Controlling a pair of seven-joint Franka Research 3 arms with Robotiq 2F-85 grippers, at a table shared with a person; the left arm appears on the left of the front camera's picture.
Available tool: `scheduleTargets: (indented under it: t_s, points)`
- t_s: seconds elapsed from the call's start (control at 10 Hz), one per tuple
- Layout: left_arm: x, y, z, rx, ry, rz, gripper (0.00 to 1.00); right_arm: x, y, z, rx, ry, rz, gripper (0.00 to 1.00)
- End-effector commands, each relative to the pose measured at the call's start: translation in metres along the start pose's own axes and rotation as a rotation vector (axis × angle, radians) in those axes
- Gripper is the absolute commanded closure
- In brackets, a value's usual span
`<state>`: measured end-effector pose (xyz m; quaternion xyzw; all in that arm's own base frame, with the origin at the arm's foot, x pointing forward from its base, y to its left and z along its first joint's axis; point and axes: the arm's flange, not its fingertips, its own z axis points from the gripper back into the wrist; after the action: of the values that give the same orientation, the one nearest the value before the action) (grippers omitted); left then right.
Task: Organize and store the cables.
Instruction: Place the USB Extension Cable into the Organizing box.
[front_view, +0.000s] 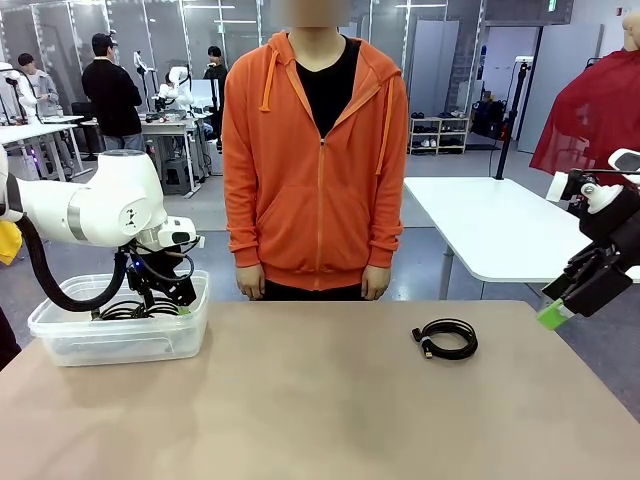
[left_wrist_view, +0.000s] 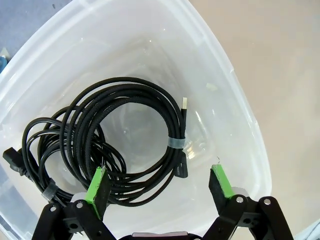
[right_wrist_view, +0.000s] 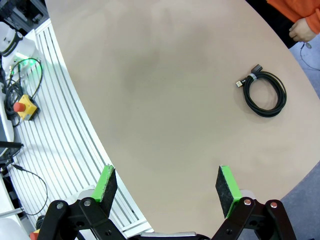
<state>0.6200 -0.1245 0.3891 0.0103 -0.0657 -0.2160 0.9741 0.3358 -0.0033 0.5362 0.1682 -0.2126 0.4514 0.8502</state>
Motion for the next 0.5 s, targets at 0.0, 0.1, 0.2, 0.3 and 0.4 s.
scheduleTargets:
  t_s: [0.0, 0.1, 0.2, 0.3, 0.4]
  points:
    - [0.0018, 0.0019, -0.0007, 0.001, -0.003, -0.006, 0.0, 0.0014, 0.0014, -0.0008, 0.007, -0.007, -0.008, 0.0]
    - [0.0018, 0.0019, -0.0007, 0.001, -0.003, -0.006, 0.0, 0.0014, 0.0014, -0.0008, 0.007, -0.007, -0.008, 0.0]
    - [0.0018, 0.0019, -0.0007, 0.001, -0.003, -0.006, 0.0, 0.0014, 0.0014, -0.0008, 0.007, -0.007, -0.008, 0.0]
    - [0.0018, 0.0019, -0.0007, 0.001, -0.003, -0.006, 0.0, 0.0014, 0.0014, -0.0008, 0.007, -0.007, -0.008, 0.0]
    - [0.0018, 0.0019, -0.0007, 0.001, -0.003, -0.006, 0.0, 0.0014, 0.0014, -0.0008, 0.007, -0.007, -0.008, 0.0]
